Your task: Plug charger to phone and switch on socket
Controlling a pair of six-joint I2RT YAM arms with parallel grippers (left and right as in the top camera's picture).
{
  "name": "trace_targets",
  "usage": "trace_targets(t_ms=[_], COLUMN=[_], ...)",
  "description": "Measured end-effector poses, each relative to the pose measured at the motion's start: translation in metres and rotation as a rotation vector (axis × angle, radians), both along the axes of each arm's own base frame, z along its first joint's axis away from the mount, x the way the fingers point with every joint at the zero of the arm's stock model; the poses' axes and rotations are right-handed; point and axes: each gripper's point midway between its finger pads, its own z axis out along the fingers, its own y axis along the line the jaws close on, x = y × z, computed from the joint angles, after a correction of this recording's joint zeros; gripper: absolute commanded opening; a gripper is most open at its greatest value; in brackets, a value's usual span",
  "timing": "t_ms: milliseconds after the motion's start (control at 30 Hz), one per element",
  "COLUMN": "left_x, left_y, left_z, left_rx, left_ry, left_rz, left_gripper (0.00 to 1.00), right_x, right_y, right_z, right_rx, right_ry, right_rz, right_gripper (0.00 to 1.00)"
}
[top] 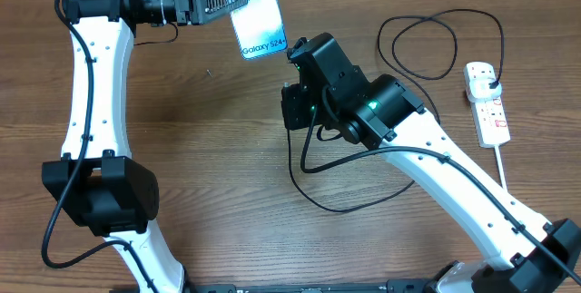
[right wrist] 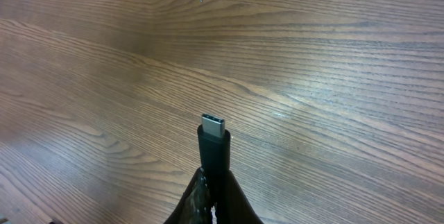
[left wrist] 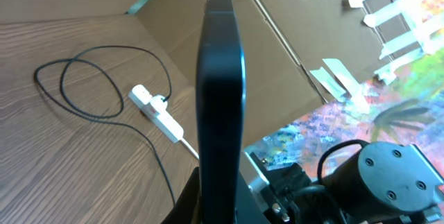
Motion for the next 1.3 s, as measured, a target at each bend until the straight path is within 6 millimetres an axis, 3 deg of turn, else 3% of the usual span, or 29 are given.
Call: trace_targets(t_ms=[267,667,833,933,1067,1167,1233,1267,1300], left_x=[0.005,0.001,0.011,0.018,0.027,0.029,0.029,0.029,0.029], left_y=[0.001,-0.02,-0.008,0.005,0.029,0.047,0.053,0.055,0.057], left_z=[-0.007,-0.022,-0.058,-0.08,-0.109,-0.124,-0.129,-0.13,-0.131], left_rx=[0.036,0.102,0.287,0.414,0.586,0.681,0.715,0.724,0.736], left_ry=[0.019,0.07,0.14,0.187,0.279,0.34,0.364,0.37,0.376], left_rz=[0.032,0.028,0.148,0.234,0.375,0.465,0.495,0.505,0.517], left_gripper=[0.04,0.04,0.04,0.04,0.04,0.04,0.04,0.04,0.04], right_x=[0.005,-0.003,-0.007,-0.011,-0.014,-0.032,-0.046,-0.061,-0.07], right_y=[0.01,0.012,0.002,-0.003,-0.004,0.008,0.017,0.024,0.03], right_z=[0.047,0.046,0.036,0.031,0.012,-0.072,-0.108,-0.143,-0.16], right_rx=[0.068,0.051,0.015,-0.008,-0.043,-0.181,-0.246,-0.319,-0.354], right_ry=[-0.089,-0.09,-0.04,-0.012,0.034,0.191,0.252,0.304,0.323], right_rz=[0.052,0.128,0.077,0.063,0.062,0.124,0.172,0.219,0.248], right_gripper=[0.04,0.05,0.55,0.59,0.6,0.61,0.68,0.7,0.7])
